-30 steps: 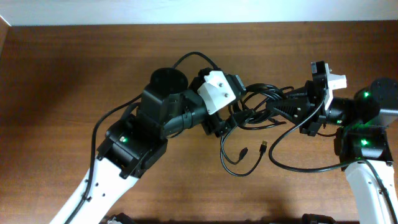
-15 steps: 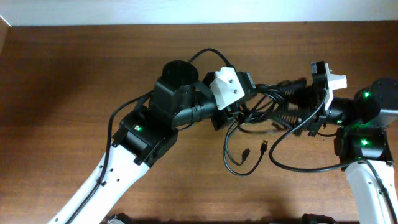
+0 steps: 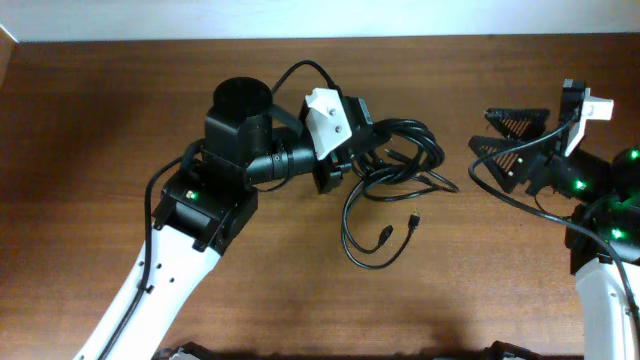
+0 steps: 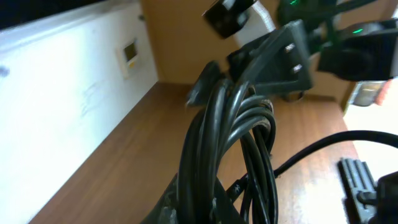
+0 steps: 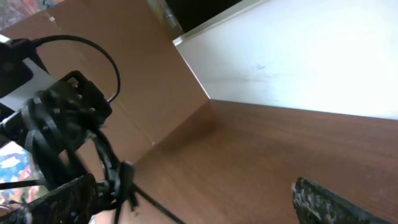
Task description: Untangle cables
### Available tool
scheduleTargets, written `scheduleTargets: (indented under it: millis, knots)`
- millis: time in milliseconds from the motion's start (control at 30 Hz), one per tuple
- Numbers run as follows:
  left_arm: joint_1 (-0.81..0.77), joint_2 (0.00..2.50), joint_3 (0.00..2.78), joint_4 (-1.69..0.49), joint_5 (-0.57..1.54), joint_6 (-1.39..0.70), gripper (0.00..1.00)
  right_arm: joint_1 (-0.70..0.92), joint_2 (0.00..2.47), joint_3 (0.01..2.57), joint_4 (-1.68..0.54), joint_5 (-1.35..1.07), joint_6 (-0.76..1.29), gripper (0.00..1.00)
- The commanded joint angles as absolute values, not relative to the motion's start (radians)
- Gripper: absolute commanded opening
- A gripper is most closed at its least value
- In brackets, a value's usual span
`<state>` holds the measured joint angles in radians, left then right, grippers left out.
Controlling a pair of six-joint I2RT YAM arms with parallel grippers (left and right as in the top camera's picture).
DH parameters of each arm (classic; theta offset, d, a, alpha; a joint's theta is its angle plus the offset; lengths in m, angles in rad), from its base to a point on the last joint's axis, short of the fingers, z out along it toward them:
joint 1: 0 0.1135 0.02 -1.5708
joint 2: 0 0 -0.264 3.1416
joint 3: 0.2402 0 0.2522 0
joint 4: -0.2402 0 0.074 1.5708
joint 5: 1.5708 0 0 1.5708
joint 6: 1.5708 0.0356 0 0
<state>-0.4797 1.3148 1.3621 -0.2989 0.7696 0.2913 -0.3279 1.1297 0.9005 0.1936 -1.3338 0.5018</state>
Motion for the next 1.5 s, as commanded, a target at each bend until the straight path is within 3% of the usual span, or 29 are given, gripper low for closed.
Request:
scheduleTargets:
  millis: [0, 633, 800, 967, 1167, 1300, 1467]
  knots:
    - [-0.473, 1.287, 1.363, -0.270, 0.899, 0.285, 0.00, -0.334, 1.125, 0.910, 0.187, -1.374, 0.506, 0.99]
    - [-0.508, 1.376, 1.363, 0.254, 0.811, 0.071, 0.00, -0.233, 1.142, 0.877, 0.160, -1.486, 0.502, 0.99]
    - [-0.505, 1.374, 1.363, 0.237, 0.740, 0.036, 0.00, -0.244, 1.166, 0.877, 0.160, -1.403, 0.480, 0.99]
    - [-0.506, 1.374, 1.363, 0.115, 0.744, 0.036, 0.00, -0.428, 1.166, 0.877, 0.163, -1.357, 0.514, 0.99]
    - [-0.509, 1.375, 1.363, 0.066, 0.736, -0.019, 0.00, -0.426, 1.164, 0.877, 0.253, -1.497, 0.514, 0.99]
    - [-0.531, 1.377, 1.363, 0.065, 0.703, -0.202, 0.00, -0.411, 1.163, 0.877, 0.260, -1.497, 0.514, 0.99]
    - [-0.587, 1.422, 1.363, 0.041, 0.615, -0.237, 0.00, -0.365, 1.163, 0.877, 0.328, -1.440, 0.514, 0.99]
